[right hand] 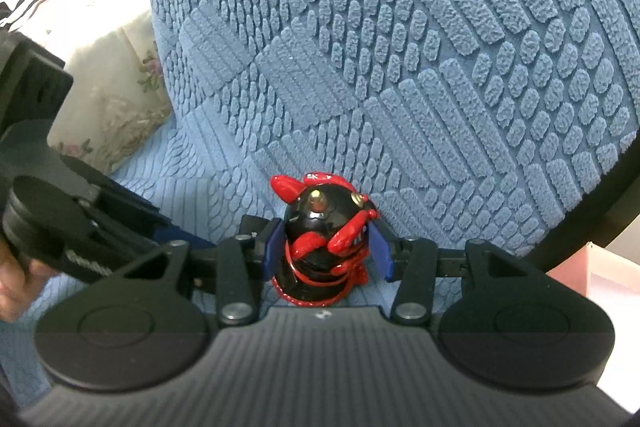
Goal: Organize rigid objects
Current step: 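Lift the figurine with the right gripper while the left lifts the USB stick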
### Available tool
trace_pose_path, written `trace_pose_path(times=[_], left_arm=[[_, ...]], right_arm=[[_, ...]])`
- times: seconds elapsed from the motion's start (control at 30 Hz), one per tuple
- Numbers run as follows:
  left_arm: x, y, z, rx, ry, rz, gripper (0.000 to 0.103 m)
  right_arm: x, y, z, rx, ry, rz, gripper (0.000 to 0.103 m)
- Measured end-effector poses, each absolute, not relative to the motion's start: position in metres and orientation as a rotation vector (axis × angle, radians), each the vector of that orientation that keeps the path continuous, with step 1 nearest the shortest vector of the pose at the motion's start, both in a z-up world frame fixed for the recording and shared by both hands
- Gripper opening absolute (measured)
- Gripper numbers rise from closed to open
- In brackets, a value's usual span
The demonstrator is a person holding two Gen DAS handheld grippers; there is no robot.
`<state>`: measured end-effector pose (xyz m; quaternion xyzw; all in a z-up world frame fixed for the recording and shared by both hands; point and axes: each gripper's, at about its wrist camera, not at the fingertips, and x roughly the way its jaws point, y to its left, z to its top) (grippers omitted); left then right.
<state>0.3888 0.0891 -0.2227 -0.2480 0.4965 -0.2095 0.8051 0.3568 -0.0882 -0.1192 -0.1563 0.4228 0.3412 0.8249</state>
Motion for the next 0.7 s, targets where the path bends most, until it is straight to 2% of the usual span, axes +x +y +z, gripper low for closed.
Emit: trace_pose_path(times=[0.5,0.7], left_arm=[[0.391,0.076,-0.243,-0.674,0.995,-0.388,0.037],[0.387,0.052,-0.248,-0.618,1.01,-0.376,0.037]], right_arm=[[0.376,-0.108,-0.119,-0.111,0.993,0.669,0.051],[0.382,-0.114,-0.121,-0.04,1.021,0.658,0.052]])
